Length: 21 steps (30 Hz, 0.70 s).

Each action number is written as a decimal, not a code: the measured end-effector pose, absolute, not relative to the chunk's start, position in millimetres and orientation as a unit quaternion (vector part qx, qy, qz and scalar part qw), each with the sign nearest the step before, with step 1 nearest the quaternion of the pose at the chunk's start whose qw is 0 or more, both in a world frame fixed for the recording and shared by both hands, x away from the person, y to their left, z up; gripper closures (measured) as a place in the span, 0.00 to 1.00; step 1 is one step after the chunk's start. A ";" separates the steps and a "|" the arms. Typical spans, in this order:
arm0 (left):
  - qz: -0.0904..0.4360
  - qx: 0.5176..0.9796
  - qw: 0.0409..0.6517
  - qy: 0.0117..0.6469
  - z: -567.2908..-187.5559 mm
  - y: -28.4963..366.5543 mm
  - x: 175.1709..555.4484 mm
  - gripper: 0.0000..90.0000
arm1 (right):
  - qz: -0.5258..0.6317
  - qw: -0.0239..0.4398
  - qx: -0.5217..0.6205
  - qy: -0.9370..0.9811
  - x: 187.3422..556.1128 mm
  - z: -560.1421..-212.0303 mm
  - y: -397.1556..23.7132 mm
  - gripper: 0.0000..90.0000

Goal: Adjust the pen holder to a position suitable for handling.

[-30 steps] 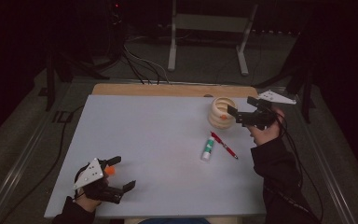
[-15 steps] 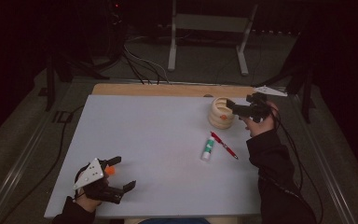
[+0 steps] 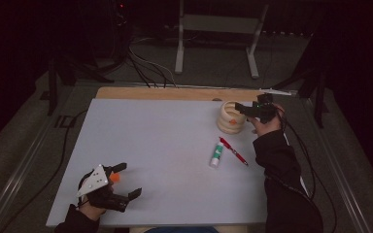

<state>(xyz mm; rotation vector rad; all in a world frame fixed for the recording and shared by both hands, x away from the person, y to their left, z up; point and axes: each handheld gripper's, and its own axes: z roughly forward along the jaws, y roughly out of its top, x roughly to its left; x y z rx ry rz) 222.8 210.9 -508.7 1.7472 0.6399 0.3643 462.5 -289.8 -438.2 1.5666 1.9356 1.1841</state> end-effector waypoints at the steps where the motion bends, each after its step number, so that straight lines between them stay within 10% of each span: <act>1: 0.156 0.748 0.584 0.275 -508.8 210.9 222.8 0.00 | 0.418 0.191 0.561 0.689 463.7 -439.3 -289.6 0.23; 21: 0.153 0.749 0.584 0.275 -509.8 210.6 223.5 0.00 | 0.349 0.176 0.619 0.682 484.9 -457.6 -287.2 0.58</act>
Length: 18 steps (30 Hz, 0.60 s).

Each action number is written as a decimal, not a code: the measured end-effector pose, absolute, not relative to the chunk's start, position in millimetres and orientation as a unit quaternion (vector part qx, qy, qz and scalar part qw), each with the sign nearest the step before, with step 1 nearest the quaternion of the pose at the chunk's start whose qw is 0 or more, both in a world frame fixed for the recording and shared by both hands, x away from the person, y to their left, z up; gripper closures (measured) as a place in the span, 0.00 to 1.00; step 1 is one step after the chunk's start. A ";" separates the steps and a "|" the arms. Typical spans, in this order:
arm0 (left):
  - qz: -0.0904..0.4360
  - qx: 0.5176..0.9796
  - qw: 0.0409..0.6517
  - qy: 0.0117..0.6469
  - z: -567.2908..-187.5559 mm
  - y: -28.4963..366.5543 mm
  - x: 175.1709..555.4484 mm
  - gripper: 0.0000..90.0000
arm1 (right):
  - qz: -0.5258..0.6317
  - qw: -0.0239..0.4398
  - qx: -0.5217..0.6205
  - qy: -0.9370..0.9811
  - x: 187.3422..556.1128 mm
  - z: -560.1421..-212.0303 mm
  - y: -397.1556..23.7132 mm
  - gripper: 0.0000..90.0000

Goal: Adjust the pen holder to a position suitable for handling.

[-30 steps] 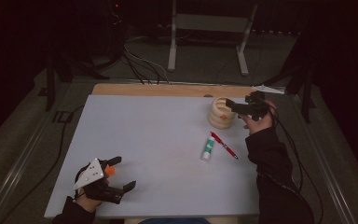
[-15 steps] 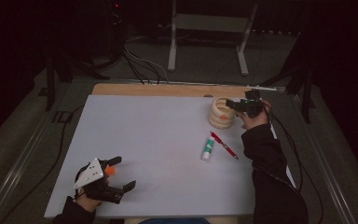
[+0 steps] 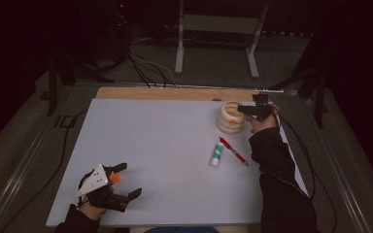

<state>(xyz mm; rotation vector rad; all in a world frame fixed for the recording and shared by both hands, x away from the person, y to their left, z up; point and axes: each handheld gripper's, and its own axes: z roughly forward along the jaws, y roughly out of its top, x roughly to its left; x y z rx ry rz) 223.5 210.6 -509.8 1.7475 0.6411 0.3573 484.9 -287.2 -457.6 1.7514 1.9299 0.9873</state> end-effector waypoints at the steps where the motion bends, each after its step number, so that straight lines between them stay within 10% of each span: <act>1: 0.153 0.749 0.584 0.275 -509.9 210.6 223.5 0.00 | 0.346 0.174 0.622 0.681 485.5 -458.3 -286.6 0.60; 18: 0.152 0.749 0.583 0.275 -510.1 210.6 223.8 0.00 | 0.294 0.185 0.639 0.686 491.5 -457.8 -277.8 0.81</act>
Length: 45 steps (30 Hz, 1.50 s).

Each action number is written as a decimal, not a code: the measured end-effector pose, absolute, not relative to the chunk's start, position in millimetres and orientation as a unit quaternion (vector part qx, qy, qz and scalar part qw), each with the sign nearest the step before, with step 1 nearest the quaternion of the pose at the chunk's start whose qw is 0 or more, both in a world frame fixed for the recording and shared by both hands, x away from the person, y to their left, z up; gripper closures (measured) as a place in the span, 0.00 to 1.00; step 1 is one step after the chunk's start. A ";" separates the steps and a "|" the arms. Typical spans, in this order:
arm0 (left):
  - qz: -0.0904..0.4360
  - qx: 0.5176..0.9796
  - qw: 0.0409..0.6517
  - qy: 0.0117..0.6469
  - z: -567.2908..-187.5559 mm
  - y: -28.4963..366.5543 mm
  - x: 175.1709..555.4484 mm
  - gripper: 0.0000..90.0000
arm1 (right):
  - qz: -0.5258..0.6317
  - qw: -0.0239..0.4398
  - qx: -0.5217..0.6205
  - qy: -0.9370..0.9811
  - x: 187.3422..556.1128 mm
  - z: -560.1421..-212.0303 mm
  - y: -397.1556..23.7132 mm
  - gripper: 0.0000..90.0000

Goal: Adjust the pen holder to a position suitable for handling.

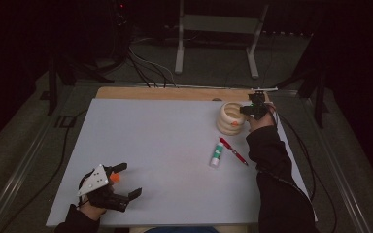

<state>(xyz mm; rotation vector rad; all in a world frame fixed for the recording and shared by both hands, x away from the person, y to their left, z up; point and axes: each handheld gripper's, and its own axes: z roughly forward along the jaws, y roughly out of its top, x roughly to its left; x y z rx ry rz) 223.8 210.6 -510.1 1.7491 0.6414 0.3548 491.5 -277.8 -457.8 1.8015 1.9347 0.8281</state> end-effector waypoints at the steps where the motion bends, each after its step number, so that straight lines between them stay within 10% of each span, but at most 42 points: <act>1: 0.152 0.749 0.583 0.275 -510.0 210.5 223.7 0.00 | 0.291 0.186 0.638 0.688 491.6 -457.5 -277.3 0.81; 45: 0.152 0.752 0.582 0.271 -509.4 209.4 222.7 0.00 | 0.310 0.166 0.568 0.744 475.8 -426.6 -197.7 0.84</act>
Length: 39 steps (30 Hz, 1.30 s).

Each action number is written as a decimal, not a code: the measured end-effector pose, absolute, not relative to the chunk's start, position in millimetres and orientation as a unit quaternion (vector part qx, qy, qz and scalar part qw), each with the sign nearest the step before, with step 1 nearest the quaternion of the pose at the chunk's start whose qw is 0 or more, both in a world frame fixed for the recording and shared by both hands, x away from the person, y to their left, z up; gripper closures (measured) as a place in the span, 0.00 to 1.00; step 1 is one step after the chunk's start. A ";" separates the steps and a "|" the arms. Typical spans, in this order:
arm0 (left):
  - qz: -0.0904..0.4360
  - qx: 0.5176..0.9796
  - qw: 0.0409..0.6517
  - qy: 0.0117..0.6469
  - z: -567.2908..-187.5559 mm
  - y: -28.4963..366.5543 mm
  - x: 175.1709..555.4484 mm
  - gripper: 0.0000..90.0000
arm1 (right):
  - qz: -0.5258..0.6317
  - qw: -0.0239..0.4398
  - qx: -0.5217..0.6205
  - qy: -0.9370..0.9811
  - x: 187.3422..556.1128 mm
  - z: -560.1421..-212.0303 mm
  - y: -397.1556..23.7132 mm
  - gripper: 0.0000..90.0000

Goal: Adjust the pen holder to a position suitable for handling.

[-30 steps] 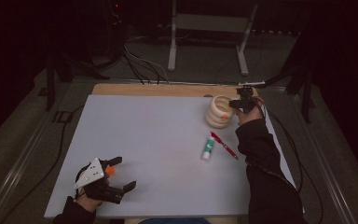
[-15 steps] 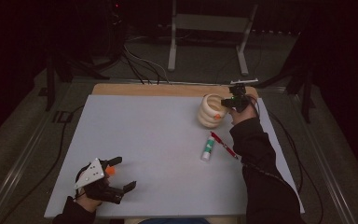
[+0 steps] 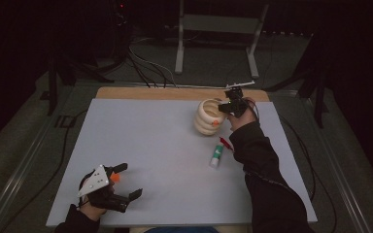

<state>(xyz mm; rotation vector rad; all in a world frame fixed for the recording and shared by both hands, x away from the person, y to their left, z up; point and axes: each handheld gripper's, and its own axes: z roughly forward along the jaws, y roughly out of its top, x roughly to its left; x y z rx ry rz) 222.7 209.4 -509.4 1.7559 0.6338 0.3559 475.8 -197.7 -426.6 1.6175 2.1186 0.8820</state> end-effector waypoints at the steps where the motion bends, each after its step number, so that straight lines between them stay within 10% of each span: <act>1: 0.152 0.751 0.582 0.272 -509.5 209.3 222.7 0.00 | 0.309 0.165 0.567 0.746 475.3 -426.5 -195.0 0.84; 39: 0.152 0.752 0.583 0.268 -509.0 209.3 222.0 0.00 | 0.286 0.119 0.488 0.816 444.1 -446.0 -96.5 0.84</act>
